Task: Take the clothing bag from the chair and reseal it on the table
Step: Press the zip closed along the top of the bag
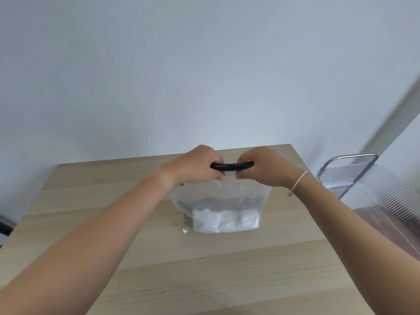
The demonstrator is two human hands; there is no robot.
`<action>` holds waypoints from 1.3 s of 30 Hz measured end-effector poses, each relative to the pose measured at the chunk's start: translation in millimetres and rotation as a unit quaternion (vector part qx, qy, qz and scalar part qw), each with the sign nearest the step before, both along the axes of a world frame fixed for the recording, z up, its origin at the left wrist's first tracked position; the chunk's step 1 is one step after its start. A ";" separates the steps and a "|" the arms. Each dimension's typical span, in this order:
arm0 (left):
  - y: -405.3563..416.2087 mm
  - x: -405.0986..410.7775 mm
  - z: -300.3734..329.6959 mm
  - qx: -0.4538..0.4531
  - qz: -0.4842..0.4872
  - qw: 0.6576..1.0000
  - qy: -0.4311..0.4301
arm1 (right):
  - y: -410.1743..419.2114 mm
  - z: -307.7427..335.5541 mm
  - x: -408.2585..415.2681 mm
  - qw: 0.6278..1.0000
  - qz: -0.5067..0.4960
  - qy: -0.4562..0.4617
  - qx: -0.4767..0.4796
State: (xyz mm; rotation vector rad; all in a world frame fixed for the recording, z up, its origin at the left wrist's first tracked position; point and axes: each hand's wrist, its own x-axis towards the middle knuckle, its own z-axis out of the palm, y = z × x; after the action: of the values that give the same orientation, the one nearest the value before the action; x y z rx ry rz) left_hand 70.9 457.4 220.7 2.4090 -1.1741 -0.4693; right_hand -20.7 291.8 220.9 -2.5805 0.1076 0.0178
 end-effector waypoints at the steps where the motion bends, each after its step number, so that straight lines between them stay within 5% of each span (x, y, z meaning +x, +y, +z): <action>1: -0.2 -0.1 0.0 0.001 -0.002 1.000 0.000 | 0.1 -0.4 0.4 1.000 -0.001 -0.002 0.001; 39: 12.0 7.2 5.5 0.005 0.014 1.000 0.015 | -11.2 8.2 -3.6 0.999 0.006 0.023 -0.041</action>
State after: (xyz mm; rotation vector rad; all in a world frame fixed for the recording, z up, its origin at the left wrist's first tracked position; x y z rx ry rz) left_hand 78.0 469.4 226.3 2.4154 -1.1256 -0.5002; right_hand -24.3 280.6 229.1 -2.6635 0.1128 0.0782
